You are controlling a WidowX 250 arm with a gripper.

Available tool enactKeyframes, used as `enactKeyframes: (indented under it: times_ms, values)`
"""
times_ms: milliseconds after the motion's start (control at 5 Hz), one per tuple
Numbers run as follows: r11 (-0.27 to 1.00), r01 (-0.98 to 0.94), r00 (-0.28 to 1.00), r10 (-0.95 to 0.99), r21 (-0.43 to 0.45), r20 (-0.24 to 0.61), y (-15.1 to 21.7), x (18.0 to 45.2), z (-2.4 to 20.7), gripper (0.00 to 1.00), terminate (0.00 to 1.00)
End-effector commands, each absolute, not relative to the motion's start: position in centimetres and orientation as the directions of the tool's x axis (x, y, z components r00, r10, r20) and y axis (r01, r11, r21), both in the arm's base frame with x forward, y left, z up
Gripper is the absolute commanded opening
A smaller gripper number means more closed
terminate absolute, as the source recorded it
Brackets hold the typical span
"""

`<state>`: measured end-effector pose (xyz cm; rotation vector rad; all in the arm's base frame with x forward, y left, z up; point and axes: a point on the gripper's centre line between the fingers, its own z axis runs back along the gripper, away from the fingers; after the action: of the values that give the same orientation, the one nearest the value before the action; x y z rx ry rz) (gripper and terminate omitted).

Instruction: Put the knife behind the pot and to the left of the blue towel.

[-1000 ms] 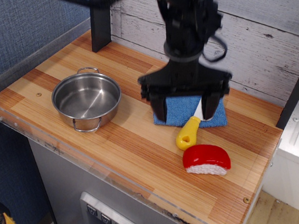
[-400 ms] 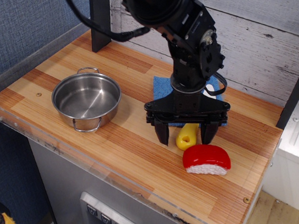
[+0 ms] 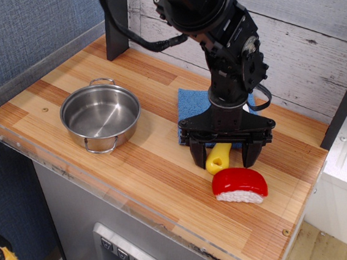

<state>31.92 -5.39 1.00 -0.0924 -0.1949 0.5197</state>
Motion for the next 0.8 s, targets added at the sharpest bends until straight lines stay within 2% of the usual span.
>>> enactKeyframes:
  times_ms: [0,400,600]
  values:
    - [0.868,-0.474,0.850,0.495,-0.148,0.179,-5.6,32.1,1.3,0.00,0.00]
    - [0.879,-0.452,0.864,0.473,-0.148,0.171,-5.7,31.7,2.1,0.00,0.00]
    - [0.890,-0.429,0.867,0.454,-0.156,0.204,-6.4,31.9,3.5,0.00,0.00]
